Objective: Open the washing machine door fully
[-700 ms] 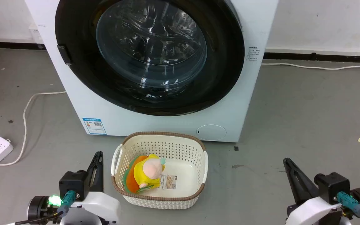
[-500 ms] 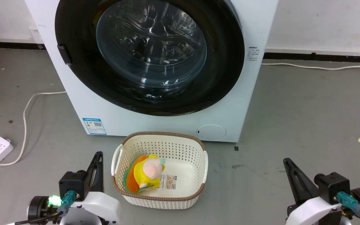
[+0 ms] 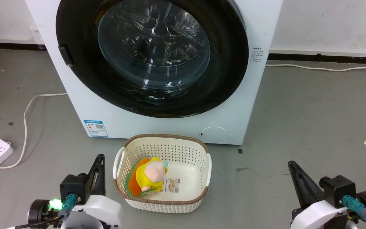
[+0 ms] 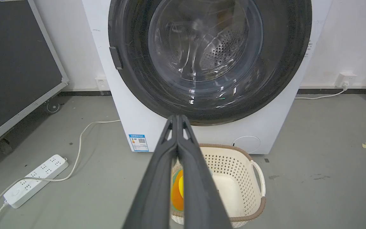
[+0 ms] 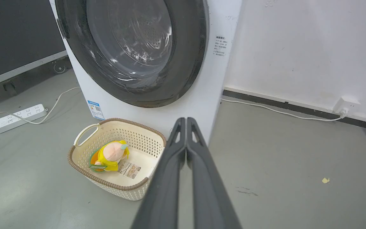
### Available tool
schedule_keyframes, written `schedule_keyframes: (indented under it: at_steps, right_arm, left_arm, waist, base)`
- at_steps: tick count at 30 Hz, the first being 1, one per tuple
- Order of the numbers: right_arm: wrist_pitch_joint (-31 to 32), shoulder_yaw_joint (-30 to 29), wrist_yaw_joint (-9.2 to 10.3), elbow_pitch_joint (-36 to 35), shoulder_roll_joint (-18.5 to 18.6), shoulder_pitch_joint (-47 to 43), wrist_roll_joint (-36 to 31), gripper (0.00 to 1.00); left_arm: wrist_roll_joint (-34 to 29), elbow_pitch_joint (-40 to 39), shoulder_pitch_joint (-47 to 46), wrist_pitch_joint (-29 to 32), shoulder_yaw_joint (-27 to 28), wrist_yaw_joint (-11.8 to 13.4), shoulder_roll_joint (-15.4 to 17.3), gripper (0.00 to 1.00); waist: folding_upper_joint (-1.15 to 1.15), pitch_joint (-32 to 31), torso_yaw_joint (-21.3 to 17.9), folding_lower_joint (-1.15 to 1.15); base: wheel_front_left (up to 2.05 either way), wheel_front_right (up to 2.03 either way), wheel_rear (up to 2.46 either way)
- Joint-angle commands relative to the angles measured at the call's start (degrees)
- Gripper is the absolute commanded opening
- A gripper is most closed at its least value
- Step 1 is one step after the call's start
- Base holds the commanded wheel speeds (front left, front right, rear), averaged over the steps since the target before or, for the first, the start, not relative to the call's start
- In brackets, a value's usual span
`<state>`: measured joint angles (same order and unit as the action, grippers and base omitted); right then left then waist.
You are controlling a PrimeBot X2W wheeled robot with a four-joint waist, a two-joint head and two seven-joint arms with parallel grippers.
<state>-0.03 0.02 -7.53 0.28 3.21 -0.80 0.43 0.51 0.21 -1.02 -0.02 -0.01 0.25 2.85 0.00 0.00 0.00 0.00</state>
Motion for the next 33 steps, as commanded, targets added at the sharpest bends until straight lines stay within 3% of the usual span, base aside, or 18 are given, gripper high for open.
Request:
schedule_keyframes:
  at_steps: [1,33]
  right_arm:
    - [0.0,0.0,0.04,-0.3,-0.3,0.8,-0.4,0.0]
    - [0.0,0.0,0.04,-0.3,-0.3,0.8,-0.4,0.0]
  left_arm:
    - [-0.5,-0.2,1.0,0.0,0.0,-0.2,0.0,0.0]
    - [-0.5,-0.2,1.0,0.0,0.0,-0.2,0.0,0.0]
  waist:
    - [0.0,0.0,0.0,0.0]
    - [0.0,0.0,0.0,0.0]
  base:
    - [0.0,0.0,0.0]
    - [0.0,0.0,0.0]
